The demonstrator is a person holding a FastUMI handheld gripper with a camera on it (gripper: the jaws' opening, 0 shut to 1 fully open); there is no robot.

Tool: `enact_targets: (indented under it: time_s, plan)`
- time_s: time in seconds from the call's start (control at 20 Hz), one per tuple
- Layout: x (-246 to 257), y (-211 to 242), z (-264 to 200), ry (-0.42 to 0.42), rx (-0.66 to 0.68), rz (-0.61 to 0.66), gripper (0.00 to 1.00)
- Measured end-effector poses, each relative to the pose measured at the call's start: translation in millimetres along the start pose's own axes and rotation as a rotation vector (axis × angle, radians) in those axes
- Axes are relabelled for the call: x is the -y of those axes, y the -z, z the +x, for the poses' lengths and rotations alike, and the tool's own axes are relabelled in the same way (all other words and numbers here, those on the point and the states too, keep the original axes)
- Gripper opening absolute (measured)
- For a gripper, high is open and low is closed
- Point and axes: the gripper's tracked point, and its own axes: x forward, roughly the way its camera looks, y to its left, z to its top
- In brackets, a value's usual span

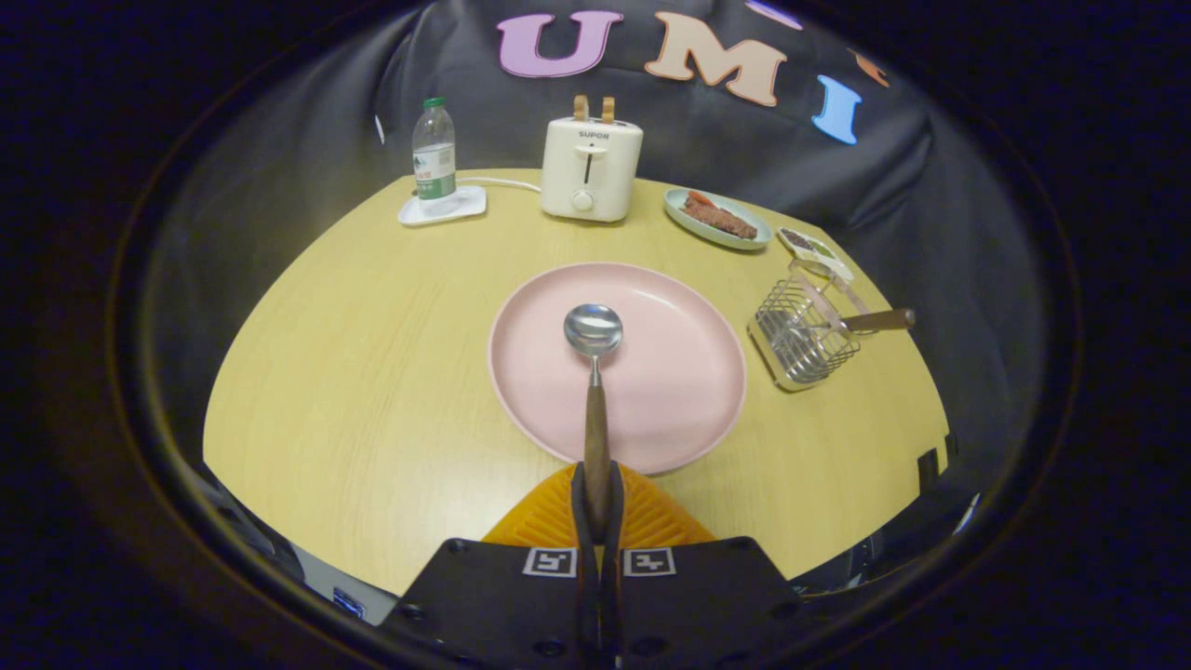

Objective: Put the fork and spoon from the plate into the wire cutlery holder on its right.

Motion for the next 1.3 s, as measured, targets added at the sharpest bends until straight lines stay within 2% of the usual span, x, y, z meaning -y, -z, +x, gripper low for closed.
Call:
enact_targets:
  time_s: [0.35, 0.7, 0.95, 1.3]
  plan:
    - [23, -33, -23, 0.055, -0.013, 0.034, 0.04]
    - [51, -77, -41, 0.117, -0.022, 0.149, 0.04]
    - [77, -98, -44, 0.206, -0.106, 0.228, 0.04]
    - [116, -119, -39, 0.28, -0.25, 0.393, 0.04]
